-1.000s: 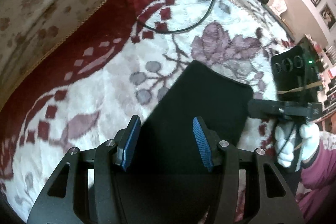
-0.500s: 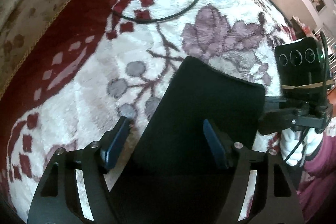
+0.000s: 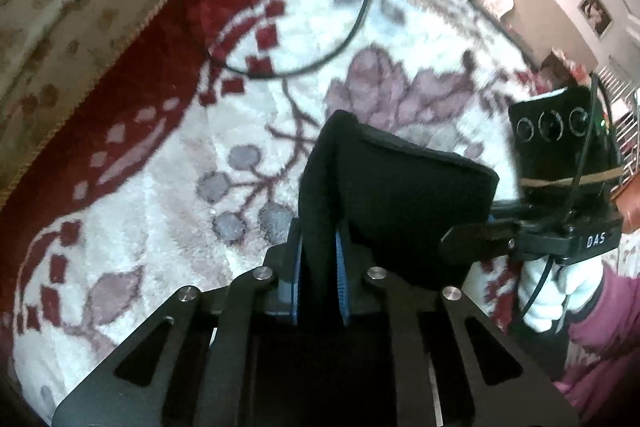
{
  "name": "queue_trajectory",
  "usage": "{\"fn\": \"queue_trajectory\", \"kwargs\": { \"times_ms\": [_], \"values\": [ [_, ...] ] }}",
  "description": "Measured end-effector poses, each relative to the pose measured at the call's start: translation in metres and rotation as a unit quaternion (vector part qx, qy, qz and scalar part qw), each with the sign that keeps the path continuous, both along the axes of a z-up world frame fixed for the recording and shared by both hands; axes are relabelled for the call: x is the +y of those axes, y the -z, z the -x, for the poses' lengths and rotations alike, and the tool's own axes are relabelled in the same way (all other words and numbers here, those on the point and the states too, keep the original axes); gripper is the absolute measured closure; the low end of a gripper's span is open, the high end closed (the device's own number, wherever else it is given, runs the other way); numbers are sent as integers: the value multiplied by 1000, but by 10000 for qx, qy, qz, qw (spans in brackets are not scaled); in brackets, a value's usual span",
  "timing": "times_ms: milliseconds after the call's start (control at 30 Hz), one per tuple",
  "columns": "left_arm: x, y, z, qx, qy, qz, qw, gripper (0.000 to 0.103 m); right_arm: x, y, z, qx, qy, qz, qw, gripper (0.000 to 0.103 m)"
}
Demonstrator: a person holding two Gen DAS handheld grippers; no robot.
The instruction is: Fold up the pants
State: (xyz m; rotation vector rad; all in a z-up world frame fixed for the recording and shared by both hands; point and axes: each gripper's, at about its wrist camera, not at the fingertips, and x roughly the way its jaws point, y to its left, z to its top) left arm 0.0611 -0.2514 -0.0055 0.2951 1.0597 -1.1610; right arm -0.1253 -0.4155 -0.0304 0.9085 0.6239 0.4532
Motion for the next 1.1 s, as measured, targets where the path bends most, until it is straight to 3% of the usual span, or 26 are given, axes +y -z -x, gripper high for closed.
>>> {"fn": "queue_trajectory", "kwargs": {
  "times_ms": [300, 567, 700, 867, 1100],
  "values": [
    [67, -73, 15, -492, -278, 568, 9968, 91, 39, -60, 12, -877, -499, -55, 9949, 90],
    [163, -98, 20, -541, -1062, 908, 9887, 94, 131, -93, -7, -1130, -1547, 148, 9814, 90],
    [213, -90, 23, -527, -1511, 942, 9826, 94, 176, -86, -22, -1003, -1969, 187, 9751, 90],
    [277, -57, 19, -145, -2240, 985, 9695, 94, 232, -62, -43, -618, -2377, 315, 9689, 90],
    [359, -11, 27, 304, -3503, 800, 9327, 94, 290, -1, -74, 165, -2504, 866, 9641, 88]
  ]
}}
